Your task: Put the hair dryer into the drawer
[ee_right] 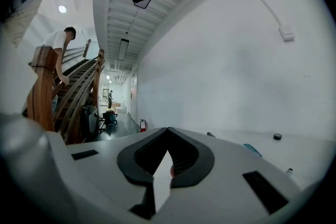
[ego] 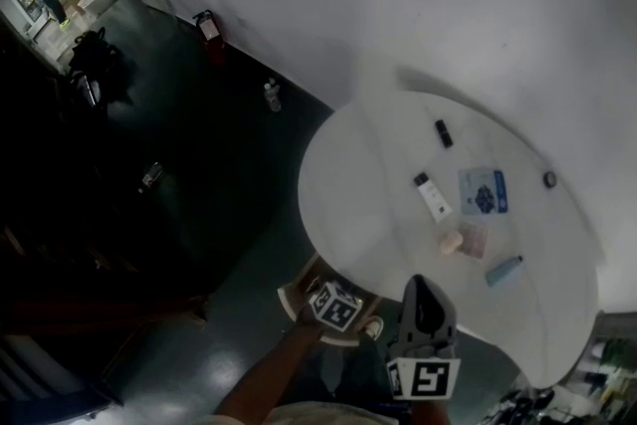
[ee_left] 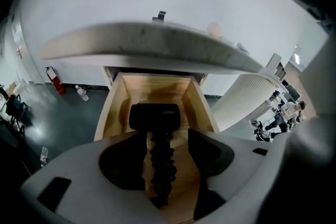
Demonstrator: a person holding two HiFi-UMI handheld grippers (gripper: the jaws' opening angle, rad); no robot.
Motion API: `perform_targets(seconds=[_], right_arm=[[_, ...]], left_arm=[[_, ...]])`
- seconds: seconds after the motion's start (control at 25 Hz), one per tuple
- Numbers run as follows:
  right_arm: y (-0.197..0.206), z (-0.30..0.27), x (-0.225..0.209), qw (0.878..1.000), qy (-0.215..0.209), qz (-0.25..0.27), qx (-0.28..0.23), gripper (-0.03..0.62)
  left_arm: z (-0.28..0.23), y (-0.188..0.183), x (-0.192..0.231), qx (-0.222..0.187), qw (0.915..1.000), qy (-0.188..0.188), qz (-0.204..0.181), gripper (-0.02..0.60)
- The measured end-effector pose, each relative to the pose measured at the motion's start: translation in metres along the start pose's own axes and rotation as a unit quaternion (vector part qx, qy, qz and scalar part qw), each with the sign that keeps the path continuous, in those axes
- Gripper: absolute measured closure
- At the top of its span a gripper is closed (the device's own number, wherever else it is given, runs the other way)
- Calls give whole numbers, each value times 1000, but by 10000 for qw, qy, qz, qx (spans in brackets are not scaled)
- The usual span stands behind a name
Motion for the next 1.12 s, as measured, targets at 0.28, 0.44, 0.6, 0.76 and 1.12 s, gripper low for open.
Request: perform_targets(seconds=[0.28, 0.44, 0.6, 0.76, 1.12], right_arm=[[-17, 3, 4, 9997, -120, 88, -204, 589], [-24, 5, 5, 9995, -143, 88, -260, 589], [-30, 7, 5, 9990, -198, 138, -364, 589], [-39, 8, 1, 9990, -135, 169, -396, 589], [-59, 10, -8, 9971, 5, 242, -716, 589]], left_arm=[[37, 3, 2, -103, 9997, -83, 226, 330], [59, 3, 2, -149, 9992, -134, 349, 330], [92, -5, 2, -250, 9980, -263, 514, 330], [127, -18, 5, -716, 9943, -472, 634, 330], [207, -77, -7, -2273, 9695, -805, 430, 330]])
Point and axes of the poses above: the fingertips, and each gripper's own axes: z backward along the fingers, x to its left, y out of its underside, the point moved 8 cm from there along z, backward along the fingers, and after that the axes turned 1 degree about -x, right-handed, at the moved point
